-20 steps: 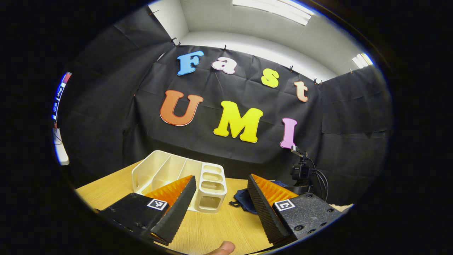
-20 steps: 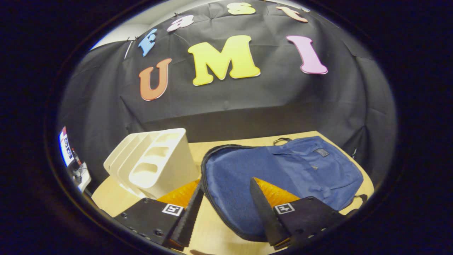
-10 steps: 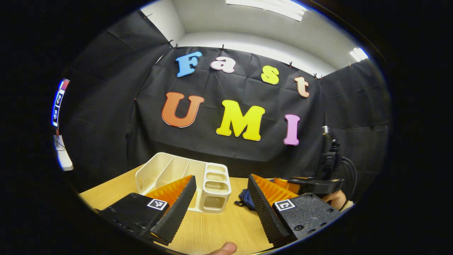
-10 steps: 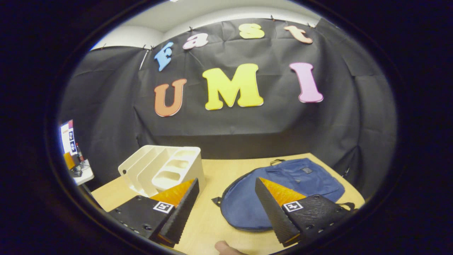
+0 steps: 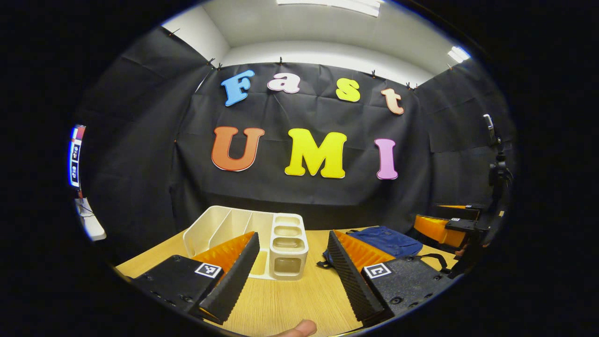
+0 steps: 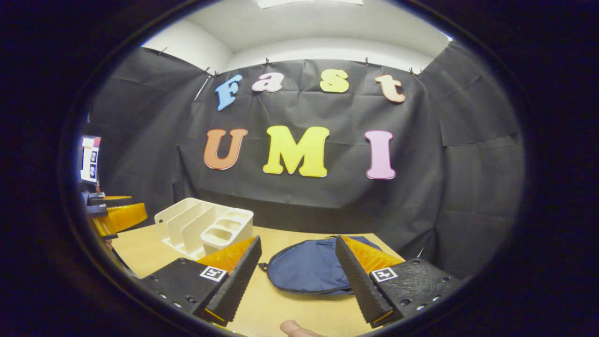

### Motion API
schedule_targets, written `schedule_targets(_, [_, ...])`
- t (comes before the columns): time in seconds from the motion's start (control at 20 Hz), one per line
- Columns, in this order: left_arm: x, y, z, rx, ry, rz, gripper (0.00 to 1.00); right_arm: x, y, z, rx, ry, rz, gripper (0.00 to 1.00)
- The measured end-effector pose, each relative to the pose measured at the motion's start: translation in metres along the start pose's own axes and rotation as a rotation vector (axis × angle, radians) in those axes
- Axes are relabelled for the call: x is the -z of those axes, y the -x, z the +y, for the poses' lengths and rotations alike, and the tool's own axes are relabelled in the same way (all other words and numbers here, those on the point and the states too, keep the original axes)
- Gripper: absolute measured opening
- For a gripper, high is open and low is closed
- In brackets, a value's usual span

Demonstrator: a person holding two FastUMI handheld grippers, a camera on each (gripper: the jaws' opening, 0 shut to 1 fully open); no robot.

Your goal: Open the schoolbag, grab two books from the bookshelf and put them into the schoolbag.

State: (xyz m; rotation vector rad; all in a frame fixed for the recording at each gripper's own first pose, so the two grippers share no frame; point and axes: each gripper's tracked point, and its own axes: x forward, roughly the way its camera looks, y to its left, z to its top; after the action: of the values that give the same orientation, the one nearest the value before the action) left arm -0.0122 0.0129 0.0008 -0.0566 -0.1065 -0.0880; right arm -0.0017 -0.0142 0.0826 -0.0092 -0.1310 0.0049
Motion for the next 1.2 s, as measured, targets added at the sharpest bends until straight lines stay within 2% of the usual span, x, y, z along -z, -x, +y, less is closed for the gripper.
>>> schedule_targets(0.3, [0.003, 0.001, 0.000, 0.003, -0.008, 0.013, 0.94, 0.011, 0.032, -0.007, -0.007, -0.001, 0.041, 0.95])
schedule_targets(0.35, [0.003, 0.001, 0.000, 0.005, -0.007, 0.015, 0.94, 0.015, 0.033, -0.010, -0.001, 0.001, 0.049, 0.98])
schedule_targets(0.4, [0.004, 0.000, -0.001, 0.006, -0.009, 0.018, 0.94, 0.018, 0.033, -0.014, 0.007, 0.007, 0.055, 0.95])
schedule_targets(0.65, [0.007, 0.001, 0.001, 0.005, -0.010, 0.033, 0.94, 0.022, 0.034, -0.024, 0.027, -0.016, 0.071, 0.98])
schedule_targets(0.8, [0.009, 0.000, 0.002, -0.001, -0.009, 0.042, 0.94, 0.024, 0.033, -0.028, 0.035, -0.016, 0.078, 0.95])
schedule_targets(1.0, [0.010, 0.000, 0.003, -0.013, -0.014, 0.049, 0.94, 0.026, 0.035, -0.024, 0.022, -0.007, 0.083, 0.98])
schedule_targets(1.15, [0.009, 0.000, 0.002, -0.015, -0.007, 0.048, 0.94, 0.020, 0.038, -0.017, -0.008, -0.043, 0.071, 0.99])
schedule_targets(1.2, [0.008, 0.000, 0.002, -0.012, -0.002, 0.047, 0.94, 0.020, 0.037, -0.017, -0.012, -0.048, 0.070, 0.93])
